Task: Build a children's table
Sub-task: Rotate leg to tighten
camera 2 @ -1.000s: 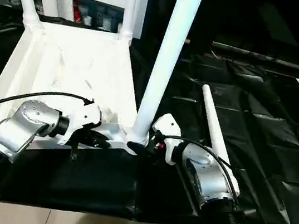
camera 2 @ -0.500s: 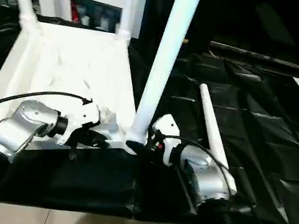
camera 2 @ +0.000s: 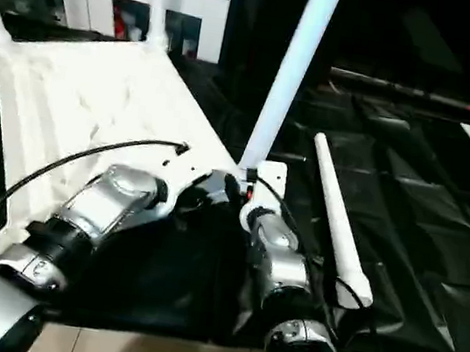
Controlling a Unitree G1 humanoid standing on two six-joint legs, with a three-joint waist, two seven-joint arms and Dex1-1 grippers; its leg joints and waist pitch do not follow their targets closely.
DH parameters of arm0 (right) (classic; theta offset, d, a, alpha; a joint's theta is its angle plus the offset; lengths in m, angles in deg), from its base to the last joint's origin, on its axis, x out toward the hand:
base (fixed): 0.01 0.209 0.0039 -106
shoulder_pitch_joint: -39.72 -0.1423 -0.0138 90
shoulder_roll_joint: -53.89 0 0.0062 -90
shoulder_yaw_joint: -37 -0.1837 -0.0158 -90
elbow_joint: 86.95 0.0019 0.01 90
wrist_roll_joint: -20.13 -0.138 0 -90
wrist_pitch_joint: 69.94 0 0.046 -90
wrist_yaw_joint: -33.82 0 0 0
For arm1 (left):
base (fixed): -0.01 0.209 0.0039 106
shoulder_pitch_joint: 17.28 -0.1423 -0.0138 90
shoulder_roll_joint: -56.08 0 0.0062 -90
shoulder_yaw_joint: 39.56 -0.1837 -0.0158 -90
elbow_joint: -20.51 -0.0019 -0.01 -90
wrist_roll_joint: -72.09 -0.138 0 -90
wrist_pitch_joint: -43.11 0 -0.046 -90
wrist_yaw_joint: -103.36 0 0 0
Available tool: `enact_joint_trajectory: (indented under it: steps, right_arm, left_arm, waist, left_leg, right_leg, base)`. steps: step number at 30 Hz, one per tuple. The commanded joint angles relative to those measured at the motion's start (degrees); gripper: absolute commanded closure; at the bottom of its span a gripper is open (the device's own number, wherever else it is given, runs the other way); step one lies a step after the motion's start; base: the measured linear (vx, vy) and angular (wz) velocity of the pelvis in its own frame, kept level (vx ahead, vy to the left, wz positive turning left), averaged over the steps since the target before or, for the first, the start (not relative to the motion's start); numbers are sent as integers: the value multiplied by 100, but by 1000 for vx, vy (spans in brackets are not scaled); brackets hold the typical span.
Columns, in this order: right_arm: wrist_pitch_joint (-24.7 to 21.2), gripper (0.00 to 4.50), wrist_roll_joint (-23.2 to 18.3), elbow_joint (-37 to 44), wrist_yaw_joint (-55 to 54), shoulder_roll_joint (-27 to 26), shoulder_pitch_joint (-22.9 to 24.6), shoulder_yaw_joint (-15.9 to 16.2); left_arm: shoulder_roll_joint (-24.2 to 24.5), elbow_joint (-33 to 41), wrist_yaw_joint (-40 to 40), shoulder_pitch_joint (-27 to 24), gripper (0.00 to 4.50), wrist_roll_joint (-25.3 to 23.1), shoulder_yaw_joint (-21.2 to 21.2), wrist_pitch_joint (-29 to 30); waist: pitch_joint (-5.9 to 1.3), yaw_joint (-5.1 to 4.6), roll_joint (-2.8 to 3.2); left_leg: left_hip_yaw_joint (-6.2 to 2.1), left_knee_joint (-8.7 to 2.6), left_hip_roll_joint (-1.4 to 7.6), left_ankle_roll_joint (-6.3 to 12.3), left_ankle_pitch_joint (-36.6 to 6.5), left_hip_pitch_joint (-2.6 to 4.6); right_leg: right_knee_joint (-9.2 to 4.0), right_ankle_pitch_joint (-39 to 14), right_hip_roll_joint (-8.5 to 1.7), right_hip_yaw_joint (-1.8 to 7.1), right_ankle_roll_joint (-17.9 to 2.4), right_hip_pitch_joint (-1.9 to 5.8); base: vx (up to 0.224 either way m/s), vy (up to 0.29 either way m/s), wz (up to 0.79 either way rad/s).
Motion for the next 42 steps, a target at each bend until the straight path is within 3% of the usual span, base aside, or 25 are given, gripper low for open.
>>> enact_joint_trajectory:
  steps: [1,5,7,9,13,16,18,25,26,29,30,34,42]
  right_arm:
    - [42,97,-62,38,430,-30,-84,133]
    - [-45,69,-14,211,790,306,-101,199]
    - [-450,69,-114,323,1048,588,-111,96]
    - [-527,69,-60,454,1296,783,-65,173]
    - [-606,69,16,1082,2349,1358,210,485]
    - [-573,69,-11,1363,2985,1605,351,687]
    - [-601,69,-21,1556,3431,1762,435,852]
    - [-596,69,39,1659,3989,1864,422,1168]
    - [-583,69,81,1637,4040,1862,411,1225]
    - [-593,69,88,1597,4070,1845,394,1239]
    - [-594,94,86,1595,4086,1849,392,1243]
    - [-635,102,47,1572,4155,1838,395,1236]
    - [-725,175,31,1502,3956,1704,499,1155]
  left_arm:
    - [-151,-122,-164,-185,450,177,-115,-202]
    - [39,-64,-526,-269,450,284,-98,-448]
    - [211,-113,-686,-322,450,300,-32,-608]
    - [340,-128,-809,-351,450,300,-29,-729]
    - [736,170,-1628,-575,450,569,0,-1159]
    - [948,532,-2220,-755,450,786,-31,-1142]
    - [1100,728,-2588,-862,450,871,-75,-1076]
    - [1265,986,-2981,-1018,450,1050,-124,-971]
    - [1279,1036,-2989,-1038,450,1049,-120,-953]
    - [1292,1108,-3000,-1067,450,1048,-102,-910]
    - [1297,1131,-3007,-1077,450,1051,-98,-895]
    - [1317,1160,-3013,-1081,450,1046,-105,-870]
    - [1232,1034,-2661,-1029,450,877,-107,-783]
  waist:
    - [-290,-12,43]
    - [-291,-9,35]
    - [-287,2,28]
    - [-274,25,38]
    - [-266,36,53]
    - [-274,44,48]
    - [-259,32,75]
    - [-252,19,55]
    - [-252,15,-3]
    - [-253,22,22]
    - [-250,21,24]
    - [-252,20,19]
    - [-254,18,13]
  left_leg:
    - [29,-350,48,88,-1585,-21]
    - [34,-342,51,139,-1476,-27]
    - [42,-337,45,184,-1369,-38]
    - [43,-339,47,227,-1375,-26]
    - [32,-347,58,232,-1493,-33]
    - [20,-352,88,242,-1456,-42]
    - [29,-359,94,257,-1468,-40]
    - [34,-360,84,212,-1493,-28]
    - [40,-354,81,220,-1467,-36]
    - [39,-352,84,226,-1391,-32]
    - [39,-354,83,226,-1386,-37]
    - [42,-350,81,236,-1354,-36]
    - [46,-343,75,234,-1313,-37]
  right_leg:
    - [-430,-1704,-232,224,-666,279]
    - [-428,-1704,-241,231,-690,288]
    - [-423,-1682,-243,235,-712,303]
    - [-438,-1797,-242,232,-693,292]
    - [-480,-2201,-271,232,-596,286]
    - [-441,-2106,-279,232,-658,299]
    - [-438,-2020,-265,241,-722,273]
    - [-437,-2126,-264,251,-732,264]
    - [-445,-2151,-262,248,-708,266]
    - [-430,-2113,-267,255,-706,262]
    - [-430,-2112,-267,255,-707,264]
    - [-424,-2076,-261,255,-706,263]
    - [-421,-2064,-261,257,-703,268]
  base:
    - [0,0,0]
    - [0,0,0]
    - [0,0,0]
    - [0,0,0]
    - [0,0,0]
    - [0,0,0]
    - [0,0,0]
    - [0,0,0]
    - [0,0,0]
    - [0,0,0]
    - [0,0,0]
    - [0,0,0]
    - [0,0,0]
